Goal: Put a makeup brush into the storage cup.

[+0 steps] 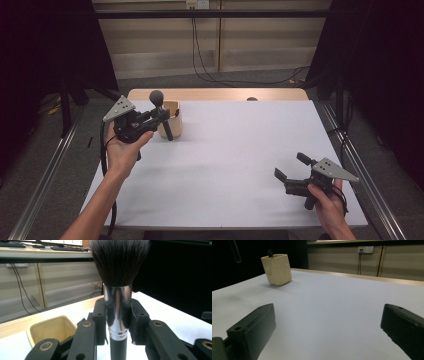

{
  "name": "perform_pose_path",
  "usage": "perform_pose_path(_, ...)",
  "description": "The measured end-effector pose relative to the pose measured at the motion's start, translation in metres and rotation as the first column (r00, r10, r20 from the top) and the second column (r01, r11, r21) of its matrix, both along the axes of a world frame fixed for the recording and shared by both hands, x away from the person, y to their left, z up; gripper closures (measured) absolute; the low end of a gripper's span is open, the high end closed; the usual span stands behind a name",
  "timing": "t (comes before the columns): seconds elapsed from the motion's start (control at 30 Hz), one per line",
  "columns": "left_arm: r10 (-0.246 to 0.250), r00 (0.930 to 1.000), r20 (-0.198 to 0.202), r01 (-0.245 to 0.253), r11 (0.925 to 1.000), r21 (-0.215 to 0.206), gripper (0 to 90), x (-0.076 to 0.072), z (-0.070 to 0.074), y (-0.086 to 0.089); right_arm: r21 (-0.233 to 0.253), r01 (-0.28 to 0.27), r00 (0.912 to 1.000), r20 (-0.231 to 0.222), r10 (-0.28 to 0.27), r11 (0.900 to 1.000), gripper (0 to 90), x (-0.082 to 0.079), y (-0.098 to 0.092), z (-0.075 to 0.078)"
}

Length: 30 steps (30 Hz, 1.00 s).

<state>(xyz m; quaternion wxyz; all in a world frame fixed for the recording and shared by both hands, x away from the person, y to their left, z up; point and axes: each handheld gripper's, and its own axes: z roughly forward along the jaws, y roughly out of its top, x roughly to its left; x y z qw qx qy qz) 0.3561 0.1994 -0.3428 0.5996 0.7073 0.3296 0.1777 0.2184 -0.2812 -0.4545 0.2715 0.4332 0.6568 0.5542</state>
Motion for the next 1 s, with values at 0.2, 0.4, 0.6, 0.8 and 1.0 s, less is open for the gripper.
perform_pose_path(0.2, -0.015, 0.9996, -0.024, 0.015, 0.9999, -0.003, 70.7, 0.009, 0.007, -0.001, -0.009, -0.003, 1.0, -0.003, 0.003, 1.0, 0.0, -0.001, 0.001, 0.0)
perform_pose_path(0.4, 0.0, 0.9999, -0.014, 0.0, 1.0, -0.002, 70.6, 0.017, 0.018, 0.0, -0.013, -0.012, 0.9999, 0.007, 0.012, 1.0, 0.0, -0.001, 0.0, 0.0)
perform_pose_path(0.6, 0.035, 0.9994, -0.008, -0.035, 0.9993, 0.011, 70.7, 0.033, 0.022, 0.005, -0.009, -0.005, 1.0, 0.003, 0.005, 1.0, 0.0, -0.002, -0.002, 0.001)
perform_pose_path(0.8, 0.077, 0.9969, -0.01, -0.077, 0.9969, 0.017, 70.7, 0.05, 0.025, 0.007, -0.009, -0.009, 1.0, 0.004, 0.009, 1.0, 0.0, -0.002, -0.001, 0.001)
perform_pose_path(1.0, 0.102, 0.9948, 0.008, -0.102, 0.9947, 0.013, 70.7, 0.061, 0.026, 0.007, -0.014, -0.013, 0.9999, 0.01, 0.014, 1.0, 0.0, -0.002, -0.001, 0.0)
